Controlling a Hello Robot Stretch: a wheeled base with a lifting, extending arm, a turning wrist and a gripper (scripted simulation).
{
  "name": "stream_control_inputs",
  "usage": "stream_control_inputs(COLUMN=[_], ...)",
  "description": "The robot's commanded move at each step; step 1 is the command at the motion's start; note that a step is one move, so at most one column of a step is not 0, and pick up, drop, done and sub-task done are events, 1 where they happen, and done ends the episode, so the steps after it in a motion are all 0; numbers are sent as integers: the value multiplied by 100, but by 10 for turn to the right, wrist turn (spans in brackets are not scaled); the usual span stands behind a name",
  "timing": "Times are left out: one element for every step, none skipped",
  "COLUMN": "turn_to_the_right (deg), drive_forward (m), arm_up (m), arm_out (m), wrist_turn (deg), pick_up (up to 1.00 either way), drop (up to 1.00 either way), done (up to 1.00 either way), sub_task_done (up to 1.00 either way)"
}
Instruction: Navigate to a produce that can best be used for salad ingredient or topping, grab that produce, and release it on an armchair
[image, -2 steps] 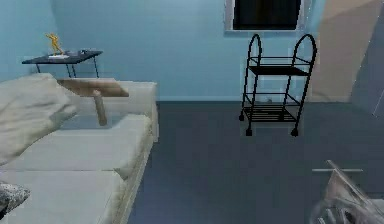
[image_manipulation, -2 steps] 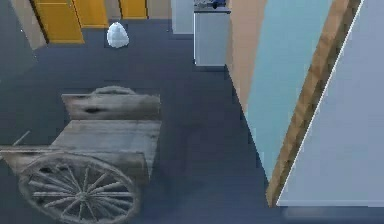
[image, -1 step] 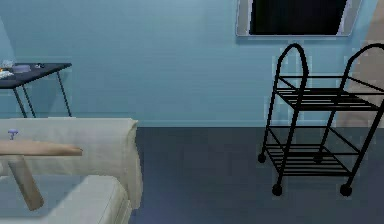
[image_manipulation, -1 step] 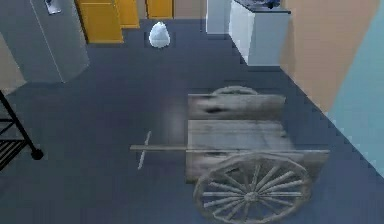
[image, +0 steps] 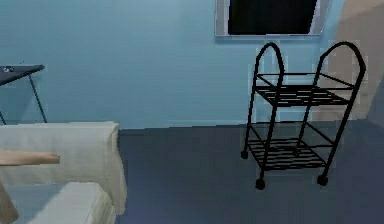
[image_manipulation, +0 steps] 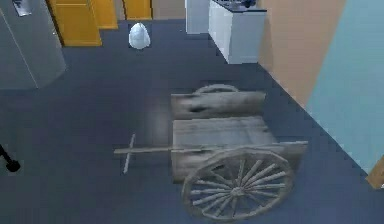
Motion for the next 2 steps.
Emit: stream_control_inputs(turn_to_the_right=[0, 450], drive_forward=[20, 0], arm_up=[0, 0], arm_out=[0, 0], wrist_turn=[0, 0], pick_up=[0, 0], drop=[0, 0], done=[0, 0], sub_task_done=[0, 0])
